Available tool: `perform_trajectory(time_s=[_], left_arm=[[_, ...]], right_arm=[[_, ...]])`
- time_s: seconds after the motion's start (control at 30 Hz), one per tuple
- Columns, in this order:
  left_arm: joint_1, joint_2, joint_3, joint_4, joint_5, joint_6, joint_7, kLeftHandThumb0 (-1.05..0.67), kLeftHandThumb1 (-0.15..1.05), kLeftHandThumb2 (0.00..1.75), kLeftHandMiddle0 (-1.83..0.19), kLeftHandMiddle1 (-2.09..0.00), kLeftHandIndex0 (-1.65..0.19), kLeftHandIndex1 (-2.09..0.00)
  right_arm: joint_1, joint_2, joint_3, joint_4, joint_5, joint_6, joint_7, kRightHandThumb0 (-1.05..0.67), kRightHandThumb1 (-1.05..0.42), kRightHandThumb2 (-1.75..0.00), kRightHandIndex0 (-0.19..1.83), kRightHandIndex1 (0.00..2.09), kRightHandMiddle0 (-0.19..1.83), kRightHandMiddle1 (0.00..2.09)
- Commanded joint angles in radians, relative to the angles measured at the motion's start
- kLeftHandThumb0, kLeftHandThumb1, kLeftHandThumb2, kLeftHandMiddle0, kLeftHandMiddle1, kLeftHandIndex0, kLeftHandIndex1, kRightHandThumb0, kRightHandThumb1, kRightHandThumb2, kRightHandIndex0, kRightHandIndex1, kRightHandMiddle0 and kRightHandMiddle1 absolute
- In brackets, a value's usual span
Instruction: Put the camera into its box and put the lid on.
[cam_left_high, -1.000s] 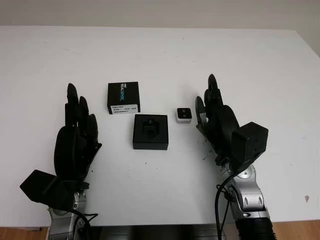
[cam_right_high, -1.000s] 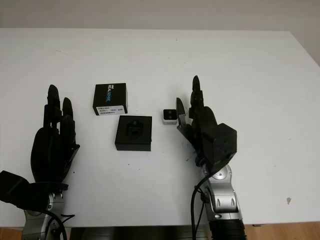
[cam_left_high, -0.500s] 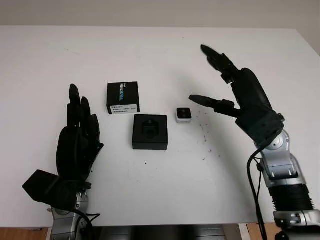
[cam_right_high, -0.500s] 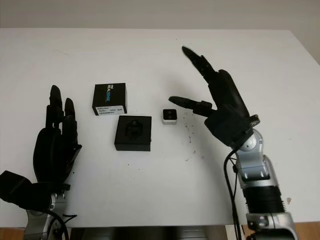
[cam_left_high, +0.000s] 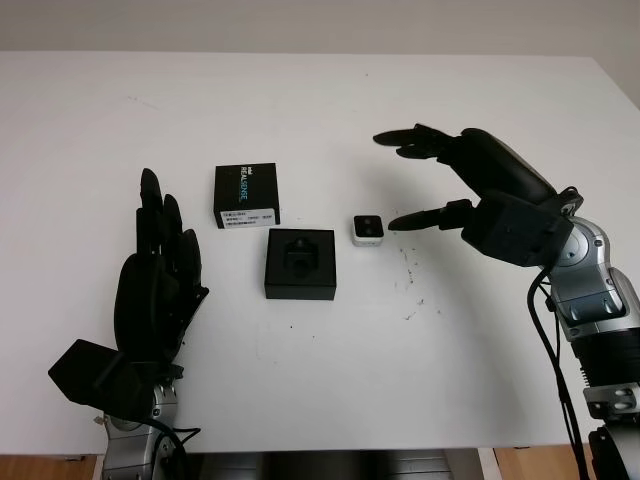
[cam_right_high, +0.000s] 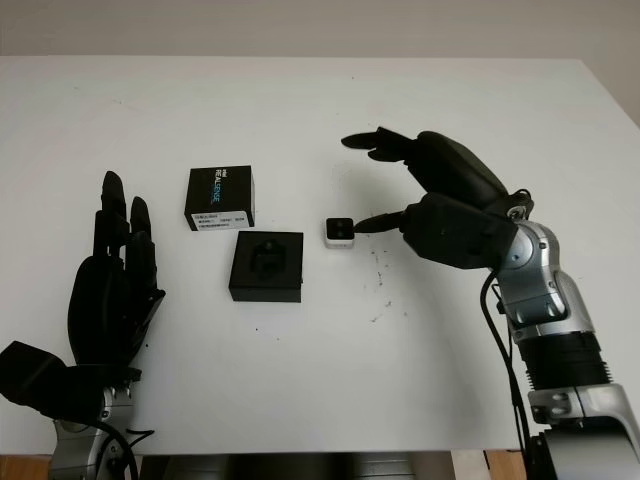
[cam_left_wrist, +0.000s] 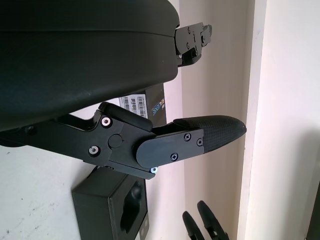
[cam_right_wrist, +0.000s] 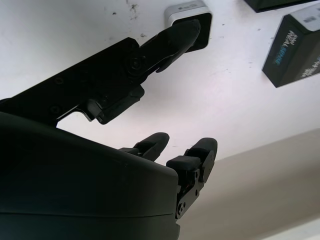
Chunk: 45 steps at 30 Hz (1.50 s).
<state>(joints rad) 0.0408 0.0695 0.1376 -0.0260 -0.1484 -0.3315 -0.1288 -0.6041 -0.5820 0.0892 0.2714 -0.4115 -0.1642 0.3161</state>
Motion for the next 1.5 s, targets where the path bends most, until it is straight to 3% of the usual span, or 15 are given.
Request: perform_trajectory(time_s=[0.0,0.27,0.5,0.8,1.47], left_arm=[[-0.003,0.003,0.003,-0.003,-0.005,-0.01,-0.003,-0.69,1.05,0.6,0.19,-0.04,0.19,0.0],[-0.006,0.005,0.001,-0.007,-0.005,0.001,0.001,-0.71,1.05,0.59,0.19,-0.04,0.19,0.0],[-0.008,0.006,0.001,-0.003,-0.012,-0.003,-0.004,-0.7,1.05,0.6,0.19,-0.03,0.19,0.0],[-0.006,0.009,0.004,0.001,-0.01,-0.008,-0.004,-0.69,1.05,0.6,0.19,-0.03,0.19,0.0],[-0.001,0.007,0.003,-0.004,-0.01,-0.002,-0.001,-0.7,1.05,0.57,0.19,-0.03,0.19,0.0]], right_arm=[[-0.024,-0.016,0.011,-0.002,-0.014,0.008,0.003,-0.55,-0.72,-0.05,0.41,0.29,0.44,0.22],[-0.016,-0.028,0.055,-0.015,-0.106,-0.013,-0.032,-0.59,-0.73,-0.06,0.33,0.25,0.47,0.16],[0.018,-0.024,0.07,0.002,-0.149,-0.057,-0.101,-0.68,-0.8,-0.07,0.11,0.08,0.47,0.11],[0.058,0.001,0.066,0.048,-0.081,-0.1,-0.116,-0.68,-0.84,-0.06,0.1,0.06,0.48,0.1],[0.062,0.03,0.105,0.211,-0.1,-0.207,-0.25,-0.73,-0.88,-0.05,0.11,0.06,0.51,0.13]])
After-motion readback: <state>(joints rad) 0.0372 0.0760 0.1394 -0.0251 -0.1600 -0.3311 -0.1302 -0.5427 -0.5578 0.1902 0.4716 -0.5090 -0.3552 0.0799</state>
